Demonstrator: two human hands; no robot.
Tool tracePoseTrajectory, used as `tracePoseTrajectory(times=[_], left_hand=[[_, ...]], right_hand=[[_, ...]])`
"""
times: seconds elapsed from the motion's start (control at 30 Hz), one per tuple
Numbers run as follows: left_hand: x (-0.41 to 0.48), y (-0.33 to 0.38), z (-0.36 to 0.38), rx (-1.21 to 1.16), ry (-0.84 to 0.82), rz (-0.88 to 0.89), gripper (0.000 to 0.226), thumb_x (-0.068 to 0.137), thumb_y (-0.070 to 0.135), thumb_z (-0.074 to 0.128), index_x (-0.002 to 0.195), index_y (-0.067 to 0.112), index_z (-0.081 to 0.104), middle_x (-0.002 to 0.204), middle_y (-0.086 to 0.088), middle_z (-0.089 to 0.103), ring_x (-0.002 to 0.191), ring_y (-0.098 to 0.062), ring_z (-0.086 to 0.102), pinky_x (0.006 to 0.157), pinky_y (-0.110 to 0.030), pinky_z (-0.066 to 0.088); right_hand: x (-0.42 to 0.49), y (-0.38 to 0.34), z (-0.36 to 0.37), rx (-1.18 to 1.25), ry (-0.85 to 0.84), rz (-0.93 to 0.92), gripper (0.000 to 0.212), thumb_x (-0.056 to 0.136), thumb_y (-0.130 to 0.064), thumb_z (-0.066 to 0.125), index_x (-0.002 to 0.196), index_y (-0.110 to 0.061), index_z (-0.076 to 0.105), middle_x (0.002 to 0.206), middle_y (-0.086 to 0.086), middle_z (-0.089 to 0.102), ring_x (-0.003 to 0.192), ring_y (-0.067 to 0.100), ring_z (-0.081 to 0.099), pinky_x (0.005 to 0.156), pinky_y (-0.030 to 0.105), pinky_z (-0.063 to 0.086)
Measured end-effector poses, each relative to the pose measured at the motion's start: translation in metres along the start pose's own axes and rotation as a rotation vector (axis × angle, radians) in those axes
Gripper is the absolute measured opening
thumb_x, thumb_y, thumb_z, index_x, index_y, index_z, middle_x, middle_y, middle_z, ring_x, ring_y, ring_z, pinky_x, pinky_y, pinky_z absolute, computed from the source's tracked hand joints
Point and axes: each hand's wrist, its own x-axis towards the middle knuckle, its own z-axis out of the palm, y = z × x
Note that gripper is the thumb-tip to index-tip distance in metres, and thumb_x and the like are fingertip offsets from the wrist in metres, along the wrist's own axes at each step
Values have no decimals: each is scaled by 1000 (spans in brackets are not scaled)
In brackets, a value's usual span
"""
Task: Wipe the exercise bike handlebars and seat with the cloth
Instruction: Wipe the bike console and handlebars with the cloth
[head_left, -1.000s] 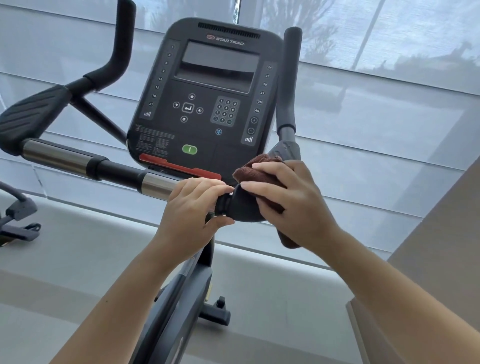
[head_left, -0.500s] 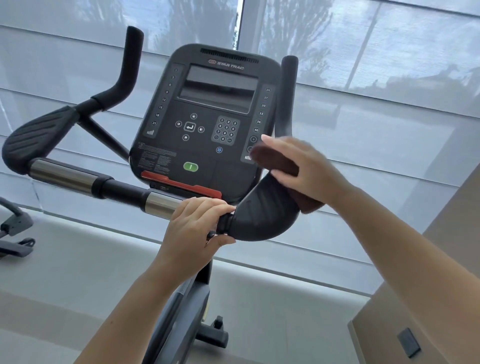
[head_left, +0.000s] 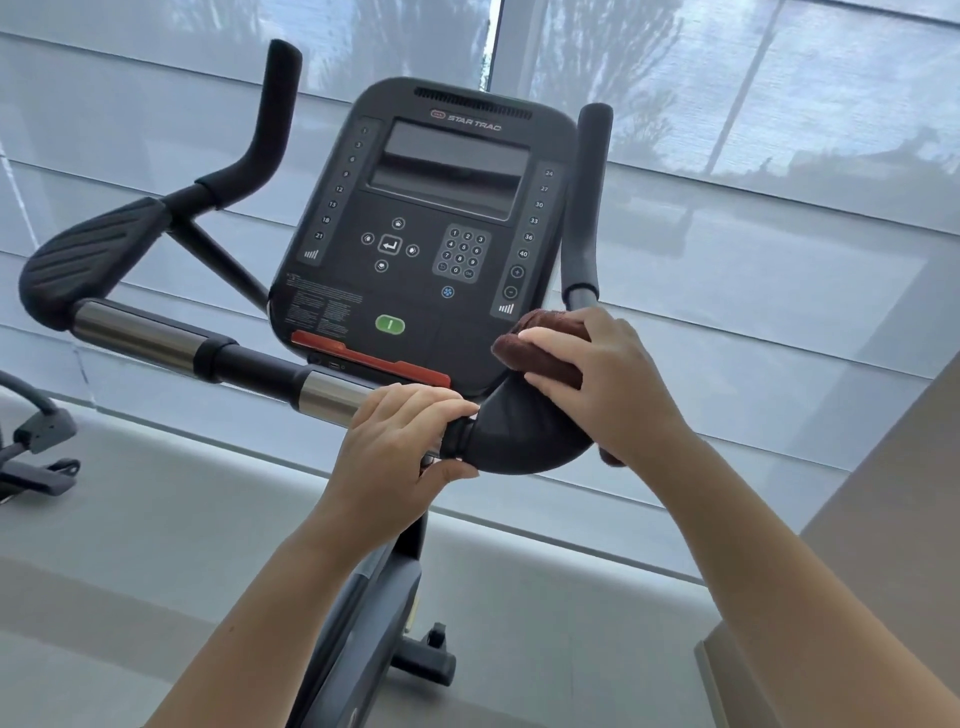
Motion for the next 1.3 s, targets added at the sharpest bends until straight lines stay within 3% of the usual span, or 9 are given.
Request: tracePoseTrajectory(times=[0.1, 0.2, 0.33, 0.47, 0.7, 0.83, 1.07, 1.17, 1.3], left_hand=[[0, 0, 1, 5, 1, 2, 43, 74, 43, 54, 103, 13, 63, 102, -1, 67, 104, -15, 48, 93, -29, 30], [0, 0, 0, -1, -1, 5, 43, 74, 44, 54, 104, 13, 62, 103, -1, 66, 104, -15, 48, 93, -29, 30], [0, 0, 0, -4, -9, -5, 43, 73, 44, 55, 105, 15, 61, 103, 0, 66, 103, -15, 49, 92, -29, 31], [-1, 0, 0, -5, -21, -10, 44, 74, 43, 55, 106, 14, 62, 104, 0, 66, 104, -16, 50, 93, -30, 31], [0, 3, -3, 2, -17, -6, 43, 75, 42, 56, 104, 12, 64, 104, -1, 66, 103, -16, 49, 94, -30, 30], [0, 4, -3, 7, -27, -12, 42, 75, 41, 56, 104, 12, 63, 103, -2, 66, 102, -19, 51, 93, -31, 31], [-2, 4, -3, 21, -71, -23, 45, 79, 44, 54, 107, 9, 63, 107, -3, 65, 104, -22, 54, 96, -34, 33], [-1, 3, -3, 15, -57, -4, 45, 79, 43, 55, 106, 8, 64, 106, -4, 66, 104, -21, 52, 96, -35, 33], [-1, 4, -4, 12, -65, 3, 45, 78, 41, 56, 107, 8, 63, 106, -5, 66, 105, -20, 50, 96, -36, 33]], right_hand=[[-28, -14, 3, 33, 78, -86, 32, 81, -37, 55, 108, -25, 66, 102, 11, 59, 87, 33, 53, 77, 40, 48], [-28, -5, -7, 66, -6, -231, 33, 82, -36, 55, 111, -24, 65, 103, 10, 59, 89, 31, 53, 81, 37, 45], [18, 31, -20, 50, 48, -30, 36, 82, -33, 63, 116, -27, 62, 110, 7, 57, 103, 31, 48, 92, 25, 30], [19, 36, 1, 66, 31, 128, 32, 84, -28, 64, 115, -27, 63, 114, 7, 53, 110, 31, 45, 96, 24, 28], [-39, -10, 3, 56, 106, -12, 31, 82, -33, 57, 108, -20, 67, 105, 12, 58, 92, 32, 50, 86, 22, 32], [-37, -6, -5, 95, 38, -109, 34, 81, -36, 55, 109, -22, 67, 105, 10, 59, 93, 31, 52, 88, 25, 35], [20, 31, -2, 186, 45, 226, 32, 83, -27, 65, 115, -29, 62, 116, 1, 54, 113, 21, 49, 95, 19, 31], [11, 22, -6, 254, 28, 260, 30, 82, -25, 66, 112, -30, 64, 117, -2, 53, 112, 13, 49, 94, 15, 30], [-14, 3, -3, 195, 64, 218, 30, 81, -28, 67, 111, -30, 65, 115, -1, 55, 109, 22, 50, 97, 28, 37]])
